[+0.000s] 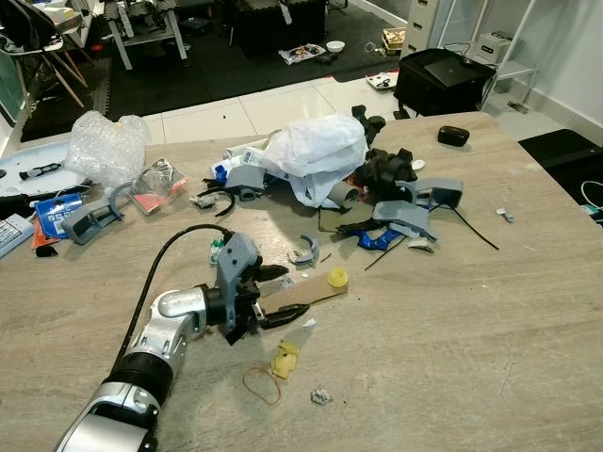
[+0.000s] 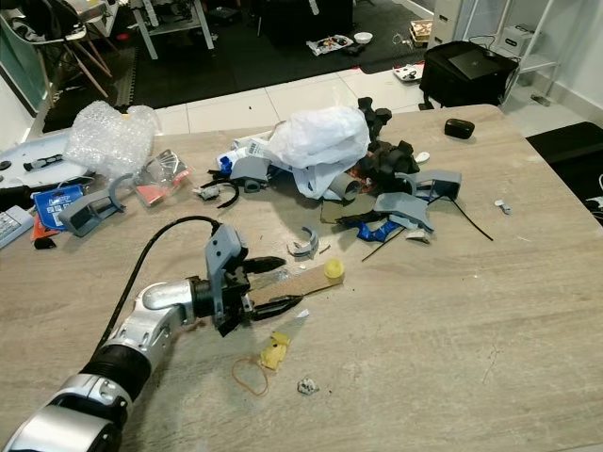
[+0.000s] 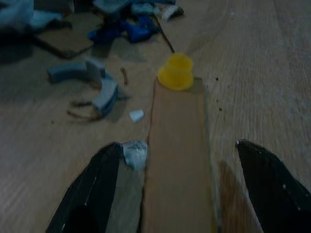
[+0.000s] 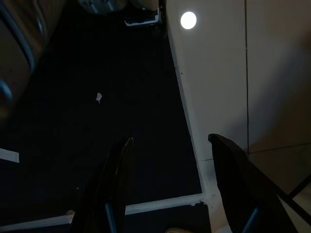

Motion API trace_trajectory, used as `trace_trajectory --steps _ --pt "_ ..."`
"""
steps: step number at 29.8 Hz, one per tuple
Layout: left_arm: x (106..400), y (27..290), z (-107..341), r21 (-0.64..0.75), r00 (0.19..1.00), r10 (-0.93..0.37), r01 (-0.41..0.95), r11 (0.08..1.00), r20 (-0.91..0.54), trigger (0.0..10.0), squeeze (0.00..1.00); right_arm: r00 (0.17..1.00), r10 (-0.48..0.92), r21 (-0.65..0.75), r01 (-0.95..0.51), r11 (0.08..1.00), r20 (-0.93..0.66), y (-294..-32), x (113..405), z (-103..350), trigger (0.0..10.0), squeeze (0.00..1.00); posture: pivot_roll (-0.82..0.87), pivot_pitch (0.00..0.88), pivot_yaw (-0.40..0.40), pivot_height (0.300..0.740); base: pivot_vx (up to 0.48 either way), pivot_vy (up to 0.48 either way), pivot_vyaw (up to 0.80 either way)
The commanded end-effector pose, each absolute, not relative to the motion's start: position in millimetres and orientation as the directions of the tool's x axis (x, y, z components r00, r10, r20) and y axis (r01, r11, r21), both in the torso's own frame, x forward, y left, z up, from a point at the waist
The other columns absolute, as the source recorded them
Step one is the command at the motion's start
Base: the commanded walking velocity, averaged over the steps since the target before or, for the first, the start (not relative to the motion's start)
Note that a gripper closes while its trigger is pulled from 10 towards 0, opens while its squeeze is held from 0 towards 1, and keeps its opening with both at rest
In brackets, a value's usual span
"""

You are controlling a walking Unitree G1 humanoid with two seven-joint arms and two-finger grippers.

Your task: Picking trash to rubbish bin

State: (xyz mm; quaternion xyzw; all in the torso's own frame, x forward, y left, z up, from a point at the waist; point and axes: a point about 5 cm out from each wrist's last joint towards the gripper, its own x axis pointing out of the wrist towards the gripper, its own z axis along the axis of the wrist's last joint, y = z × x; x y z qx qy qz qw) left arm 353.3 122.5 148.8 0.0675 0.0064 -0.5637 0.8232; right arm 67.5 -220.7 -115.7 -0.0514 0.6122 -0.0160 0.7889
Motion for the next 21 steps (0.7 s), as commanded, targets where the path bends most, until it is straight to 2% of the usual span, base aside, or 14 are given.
trace_trajectory --steps 1,14,15,16,17,21 --pt "348.6 128.9 134.4 0.071 0.371 -0.921 0.928 0.365 -0.121 10.0 0.0 0.226 -0.066 -0.078 -0.043 0.996 -0.972 -215.3 58.6 -118.1 10.0 0.0 -0.21 0.308 0.129 0.74 0.0 0.0 0.0" --pt "340.9 118.6 112.4 0.059 0.333 -0.919 0.943 0.328 -0.211 10.0 0.0 0.232 -0.074 -0.086 -0.04 0.995 -0.97 -219.3 59.0 -117.2 10.0 0.0 -0.23 0.311 0.13 0.74 0.0 0.0 0.0" --pt "339.2 117.8 109.4 0.059 0.319 -0.92 0.948 0.314 -0.228 3.5 0.0 0.23 -0.076 -0.087 -0.038 0.995 -0.97 -219.6 58.2 -117.2 10.0 0.0 -0.23 0.309 0.132 0.74 0.0 0.0 0.0" --pt "339.2 117.8 109.4 0.059 0.319 -0.92 0.948 0.314 -0.228 3.5 0.0 0.23 -0.076 -0.087 -0.038 0.995 -0.97 -219.6 58.2 -117.2 10.0 0.0 -0.23 0.309 0.132 0.74 0.0 0.0 0.0" --pt "337.2 117.1 106.5 0.059 0.302 -0.921 0.953 0.297 -0.245 0.0 0.0 0.229 -0.077 -0.088 -0.036 0.996 -0.97 -219.7 57.6 -117.3 10.0 0.0 -0.23 0.309 0.132 0.74 0.0 0.0 0.0" --pt "333.8 116.5 101.8 0.057 0.276 -0.923 0.961 0.27 -0.27 0.0 0.0 0.229 -0.078 -0.088 -0.033 0.996 -0.97 -219.5 57.6 -117.3 10.0 0.0 -0.23 0.305 0.132 0.74 0.0 0.0 0.0"
